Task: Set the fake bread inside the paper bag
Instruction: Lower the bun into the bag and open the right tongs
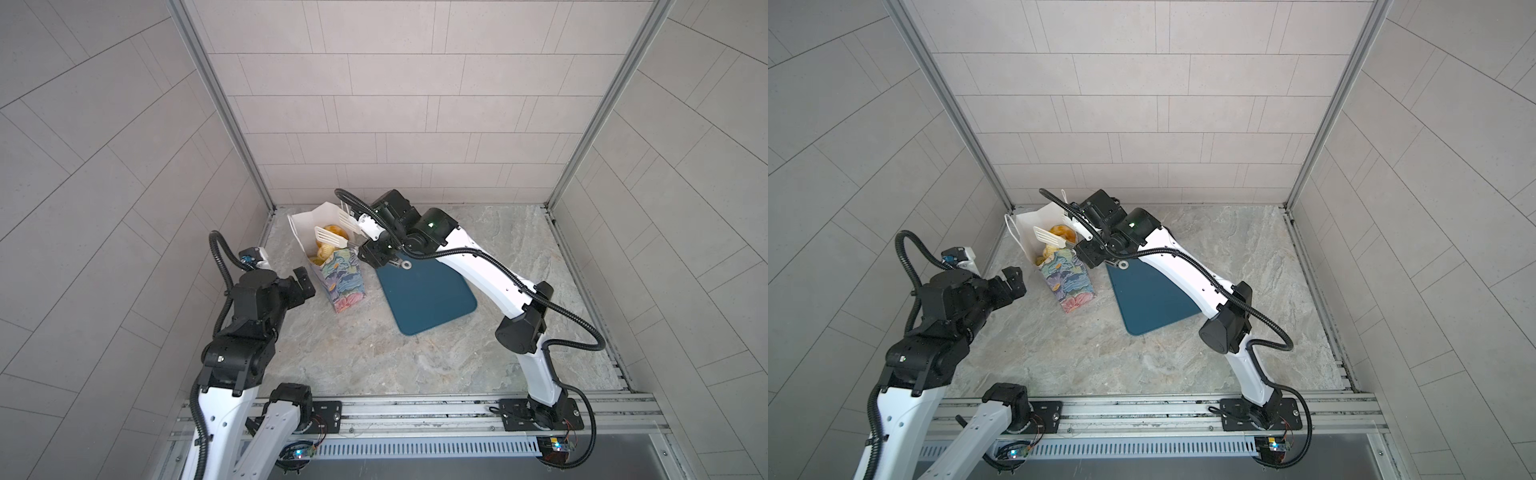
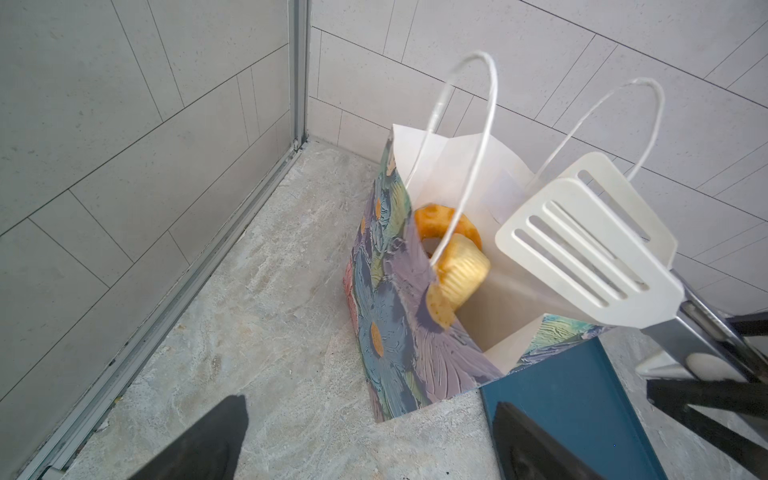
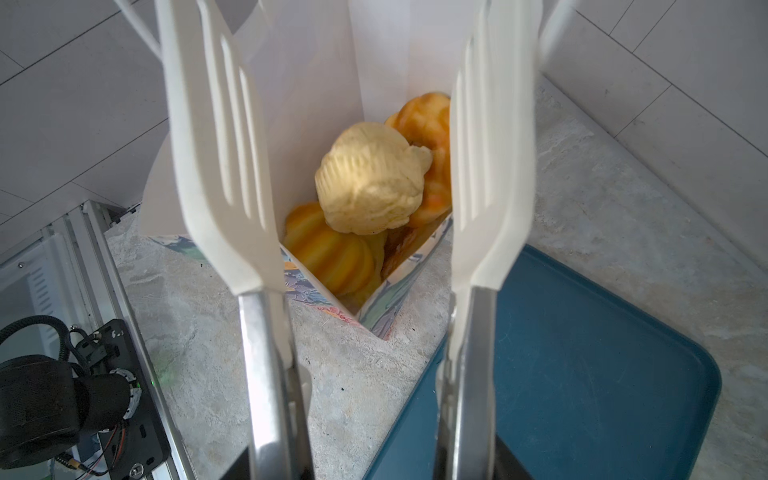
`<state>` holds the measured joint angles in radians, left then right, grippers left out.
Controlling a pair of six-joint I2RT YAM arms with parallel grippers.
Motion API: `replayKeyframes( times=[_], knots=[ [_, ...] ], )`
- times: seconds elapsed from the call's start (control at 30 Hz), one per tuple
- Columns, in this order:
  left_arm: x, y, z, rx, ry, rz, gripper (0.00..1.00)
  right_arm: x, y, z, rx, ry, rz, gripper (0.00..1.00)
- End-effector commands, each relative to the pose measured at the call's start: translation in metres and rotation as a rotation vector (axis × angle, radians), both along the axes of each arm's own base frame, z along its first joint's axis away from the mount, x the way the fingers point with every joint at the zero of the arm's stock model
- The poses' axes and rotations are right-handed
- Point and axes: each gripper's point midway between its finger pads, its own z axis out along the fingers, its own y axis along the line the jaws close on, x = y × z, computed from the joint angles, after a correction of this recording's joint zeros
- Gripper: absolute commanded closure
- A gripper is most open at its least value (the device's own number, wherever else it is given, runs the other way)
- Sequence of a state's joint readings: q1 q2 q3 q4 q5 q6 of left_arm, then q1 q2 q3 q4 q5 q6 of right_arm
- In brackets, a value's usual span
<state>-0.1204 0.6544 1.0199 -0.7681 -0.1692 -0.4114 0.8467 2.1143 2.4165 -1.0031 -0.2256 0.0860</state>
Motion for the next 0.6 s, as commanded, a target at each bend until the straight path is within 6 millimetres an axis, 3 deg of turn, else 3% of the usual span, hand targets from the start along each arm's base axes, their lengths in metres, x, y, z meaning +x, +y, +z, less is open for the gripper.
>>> replayKeyframes(
  times=[0.0, 0.3, 0.43, 0.57],
  knots=[
    [-0.002, 0.001, 0.003, -0.006, -0.015, 0.009, 0.0, -0.011, -0.006, 0.051, 0.073, -0.083, 0.011, 0.4],
    [-0.005, 0.002, 0.003, -0.006, -0.015, 0.012, 0.0, -0.018, -0.027, 0.073, 0.058, -0.133, -0.022, 0.42],
    [-0.005, 0.001, 0.003, -0.008, -0.015, 0.008, 0.0, -0.017, -0.053, 0.076, -0.021, -0.181, -0.074, 0.42],
    [-0.005, 0.001, 0.004, -0.011, -0.019, 0.011, 0.0, -0.009, -0.091, 0.07, -0.143, -0.255, -0.184, 0.42]
  ],
)
